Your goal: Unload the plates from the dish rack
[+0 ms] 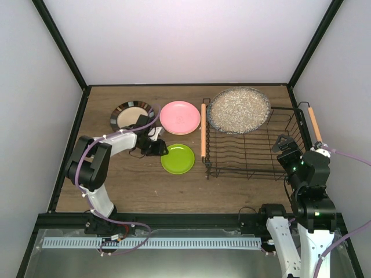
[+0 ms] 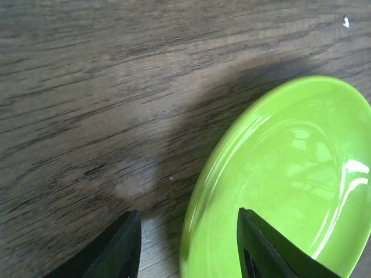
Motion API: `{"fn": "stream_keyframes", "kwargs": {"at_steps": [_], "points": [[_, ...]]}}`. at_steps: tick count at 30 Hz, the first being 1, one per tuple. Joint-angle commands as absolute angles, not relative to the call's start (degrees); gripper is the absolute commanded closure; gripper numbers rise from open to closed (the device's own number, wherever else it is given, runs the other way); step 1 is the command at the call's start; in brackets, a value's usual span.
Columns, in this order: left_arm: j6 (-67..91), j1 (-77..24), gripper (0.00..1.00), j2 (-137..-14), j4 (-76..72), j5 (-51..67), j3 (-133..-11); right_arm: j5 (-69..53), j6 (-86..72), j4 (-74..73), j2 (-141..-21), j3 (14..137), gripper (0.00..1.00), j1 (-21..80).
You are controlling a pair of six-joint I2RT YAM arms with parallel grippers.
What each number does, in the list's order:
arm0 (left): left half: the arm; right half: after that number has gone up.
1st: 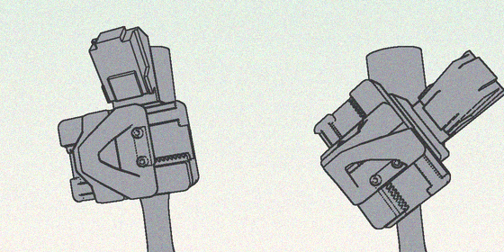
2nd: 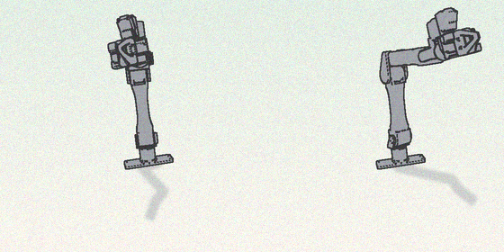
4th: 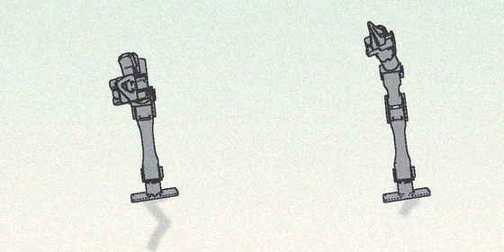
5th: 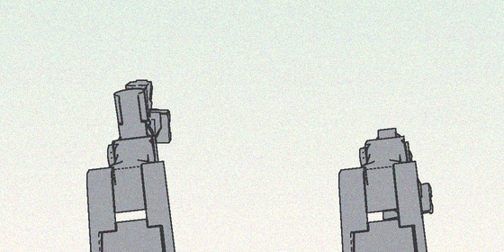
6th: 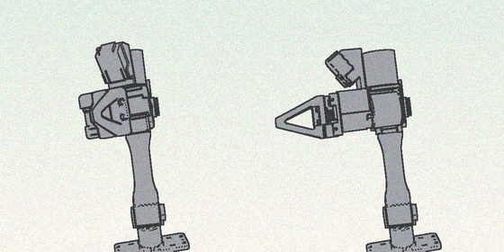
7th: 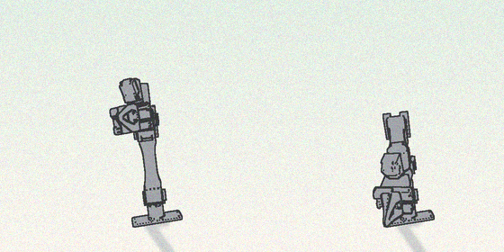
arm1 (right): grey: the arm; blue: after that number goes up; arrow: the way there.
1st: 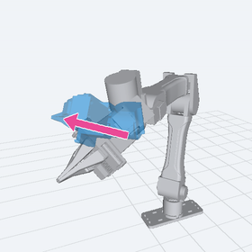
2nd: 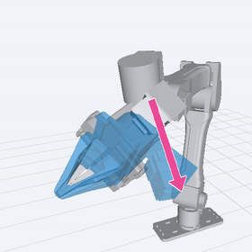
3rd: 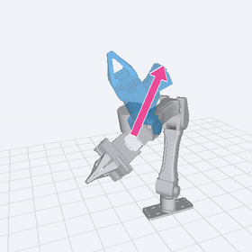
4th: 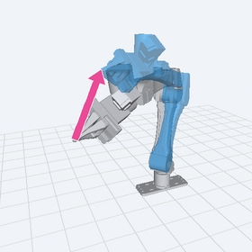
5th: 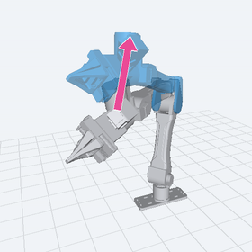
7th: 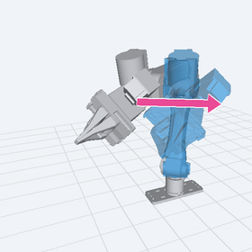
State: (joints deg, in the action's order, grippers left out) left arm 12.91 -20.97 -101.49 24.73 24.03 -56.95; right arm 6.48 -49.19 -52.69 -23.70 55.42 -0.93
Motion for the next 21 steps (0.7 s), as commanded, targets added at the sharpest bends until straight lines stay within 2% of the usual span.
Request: {"fn": "stream_keyframes", "kwargs": {"at_steps": [1,6,11,14,18,21], "points": [[10.6,-19.4,0.49,-98.2,26.7,22.2,-58.4,7.3,-50.0,-53.0,-23.7,56.4,0.00,-0.4],[4.8,-12.7,0.29,-88.6,28.6,18.8,-71.1,8.7,-50.2,-55.1,-22.7,57.3,0.00,-0.4],[-8.2,-12.6,0.08,-86.9,21.1,23.7,-88.9,8.0,-50.9,-54.1,-21.9,55.5,0.00,-0.4],[-13.3,-14.9,0.07,-94.8,19.4,26.1,-102.1,6.8,-50.7,-52.0,-22.8,54.8,0.00,-0.4],[-17.1,-19.6,0.10,-110.7,28.1,31.3,-124.8,5.9,-50.0,-51.3,-24.1,56.0,0.00,-0.4],[-19.4,-23.2,0.14,-117.4,28.6,35.7,-132.6,6.2,-49.9,-53.6,-23.2,57.5,0.00,-0.4]]}}
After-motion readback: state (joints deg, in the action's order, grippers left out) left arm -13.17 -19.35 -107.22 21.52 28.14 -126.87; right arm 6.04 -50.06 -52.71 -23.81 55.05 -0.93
